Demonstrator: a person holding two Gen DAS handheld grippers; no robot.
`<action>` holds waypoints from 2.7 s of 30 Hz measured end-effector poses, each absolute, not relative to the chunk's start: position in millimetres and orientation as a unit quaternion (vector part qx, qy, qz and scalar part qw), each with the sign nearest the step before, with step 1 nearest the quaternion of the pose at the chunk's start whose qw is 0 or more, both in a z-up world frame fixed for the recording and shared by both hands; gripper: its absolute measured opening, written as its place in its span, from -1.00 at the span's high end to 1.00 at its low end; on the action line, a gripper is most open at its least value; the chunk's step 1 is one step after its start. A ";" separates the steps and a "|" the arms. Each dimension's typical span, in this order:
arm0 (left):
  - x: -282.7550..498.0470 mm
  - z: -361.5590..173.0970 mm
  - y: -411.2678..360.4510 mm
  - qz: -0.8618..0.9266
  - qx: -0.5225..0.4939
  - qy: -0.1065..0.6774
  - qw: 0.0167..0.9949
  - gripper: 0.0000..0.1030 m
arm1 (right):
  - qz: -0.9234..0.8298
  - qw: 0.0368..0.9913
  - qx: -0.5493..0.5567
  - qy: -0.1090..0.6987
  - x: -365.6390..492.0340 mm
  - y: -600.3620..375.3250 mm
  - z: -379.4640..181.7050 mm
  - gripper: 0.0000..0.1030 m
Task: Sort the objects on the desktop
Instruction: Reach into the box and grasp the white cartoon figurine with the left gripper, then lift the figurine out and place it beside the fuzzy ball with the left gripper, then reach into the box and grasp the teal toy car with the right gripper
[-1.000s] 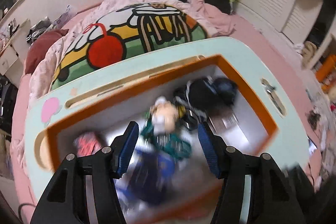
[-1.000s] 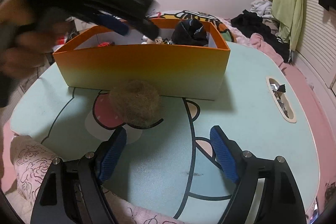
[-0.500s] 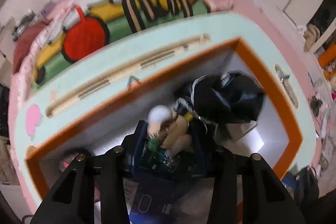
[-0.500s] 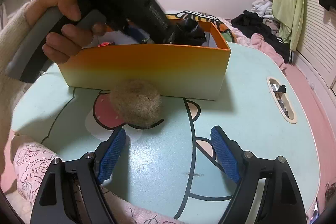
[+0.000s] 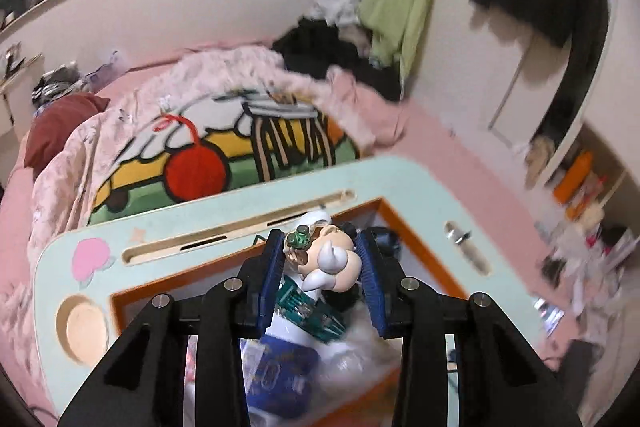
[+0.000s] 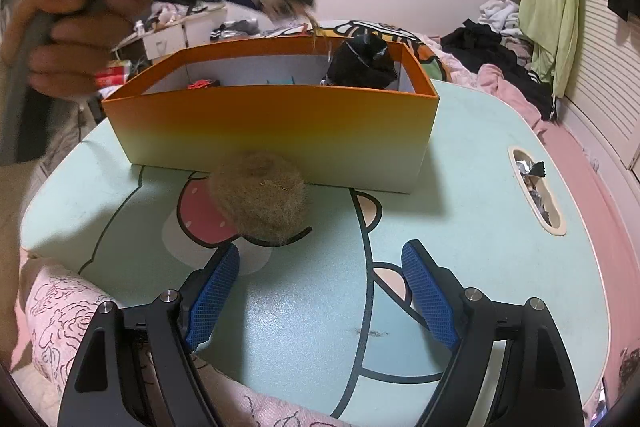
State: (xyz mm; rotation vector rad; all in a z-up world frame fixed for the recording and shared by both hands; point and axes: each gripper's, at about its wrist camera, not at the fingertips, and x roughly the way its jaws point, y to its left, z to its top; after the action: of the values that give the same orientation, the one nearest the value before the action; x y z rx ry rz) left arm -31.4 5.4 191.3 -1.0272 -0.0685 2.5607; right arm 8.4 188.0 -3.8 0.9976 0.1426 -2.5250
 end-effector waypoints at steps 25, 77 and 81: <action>69.5 104.1 -23.3 0.905 -0.396 -0.018 0.152 -0.51 | -0.908 0.210 0.358 0.051 9.3 189.4 -5.0 -0.63; 107.8 77.9 -14.7 0.927 -0.361 0.055 0.086 -0.79 | -0.904 0.241 0.351 -0.028 7.6 220.8 20.1 -0.69; 108.0 78.1 -14.7 0.927 -0.361 0.055 0.085 -0.79 | -0.914 0.242 0.324 -0.037 -6.0 224.8 65.1 -0.44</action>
State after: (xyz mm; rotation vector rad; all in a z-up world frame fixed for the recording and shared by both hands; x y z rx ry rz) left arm 108.0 -14.7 78.1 -1.0750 0.1648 2.7645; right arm -6.0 224.8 65.1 0.8849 -0.1016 -2.4983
